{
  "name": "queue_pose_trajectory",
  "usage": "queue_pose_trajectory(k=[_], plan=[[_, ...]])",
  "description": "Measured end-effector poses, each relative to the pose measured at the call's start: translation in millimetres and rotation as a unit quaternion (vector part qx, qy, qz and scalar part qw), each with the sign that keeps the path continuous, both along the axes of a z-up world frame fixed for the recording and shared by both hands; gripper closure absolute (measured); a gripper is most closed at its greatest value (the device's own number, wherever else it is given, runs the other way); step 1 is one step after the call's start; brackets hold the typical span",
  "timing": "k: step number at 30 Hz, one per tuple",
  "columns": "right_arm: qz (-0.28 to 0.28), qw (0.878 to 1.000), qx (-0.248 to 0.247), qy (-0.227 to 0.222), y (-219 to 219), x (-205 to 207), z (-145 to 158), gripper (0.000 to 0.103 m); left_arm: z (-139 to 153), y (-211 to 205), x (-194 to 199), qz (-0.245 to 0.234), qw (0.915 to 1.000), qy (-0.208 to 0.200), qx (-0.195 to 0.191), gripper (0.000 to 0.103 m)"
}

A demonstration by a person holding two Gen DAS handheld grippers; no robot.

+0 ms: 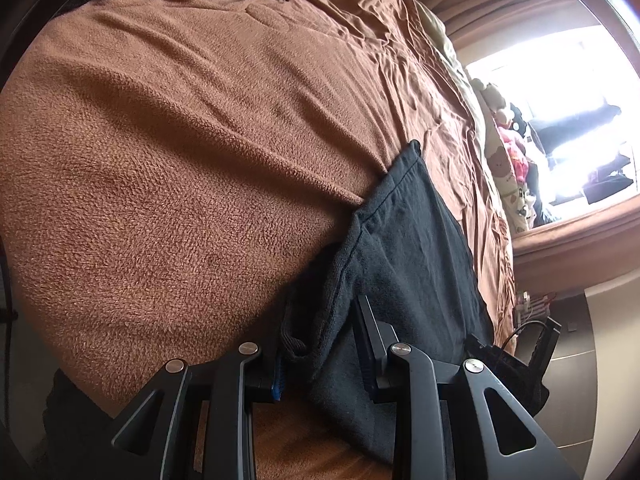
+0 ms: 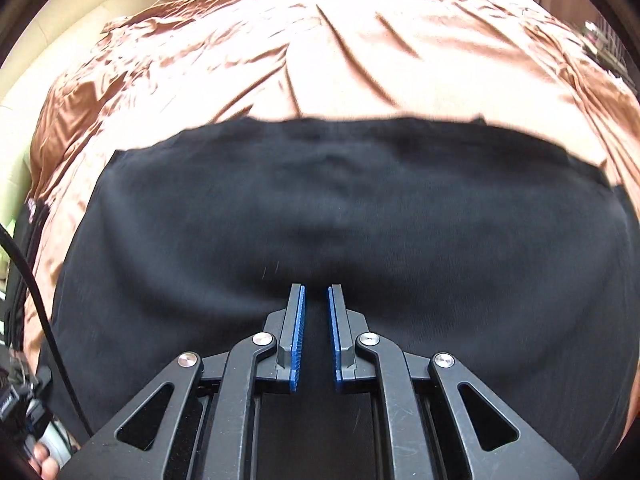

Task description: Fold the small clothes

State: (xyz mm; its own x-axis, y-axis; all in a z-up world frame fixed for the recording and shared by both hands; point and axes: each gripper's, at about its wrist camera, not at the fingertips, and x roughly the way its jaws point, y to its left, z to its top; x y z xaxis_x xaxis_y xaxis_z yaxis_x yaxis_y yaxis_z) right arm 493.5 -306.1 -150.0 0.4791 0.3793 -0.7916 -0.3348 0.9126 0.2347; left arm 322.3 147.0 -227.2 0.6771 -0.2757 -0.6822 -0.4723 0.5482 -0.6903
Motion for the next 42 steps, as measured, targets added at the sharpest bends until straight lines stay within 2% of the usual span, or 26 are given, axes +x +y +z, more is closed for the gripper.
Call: queue_pose_trajectory(k=[7,17,20,22,24,27,31,42], plan=[[-0.010,1.000,0.004,0.005,8.9,38.0,-3.6,0.096,-0.5,2.1,5.9,0.005,1.0000,0.004,0.006,0.073],[-0.027,1.000,-0.006,-0.004,26.3,77.2,-3.4,0.103,-1.6,2.1,6.8,0.007,0.9999,0.005,0.006,0.073],[-0.017,1.000,-0.014,-0.012,32.5,85.9,2.1,0.103,-4.4,2.9,8.7,0.009,1.0000,0.001,-0.003,0.073],[-0.009,1.000,-0.009,-0.004,29.1,88.5,5.9,0.103,-7.5,5.6,8.0,0.013,0.9998,-0.005,-0.016,0.077],[-0.003,1.000,0.013,0.000,21.3,82.2,12.0,0.103,-7.8,7.3,7.2,0.012,0.9997,-0.009,-0.021,0.085],[0.010,1.000,0.016,-0.005,15.0,66.1,17.1,0.103,-7.0,8.2,4.0,0.011,0.9993,-0.021,-0.030,0.089],[0.027,0.999,0.028,0.001,8.5,41.0,16.5,0.103,-3.6,9.4,1.5,0.013,0.9986,-0.029,-0.042,0.091],[0.062,0.997,0.039,0.035,-14.5,-22.8,2.9,0.103,28.6,2.5,2.6,-0.004,0.9972,-0.063,-0.039,0.093]])
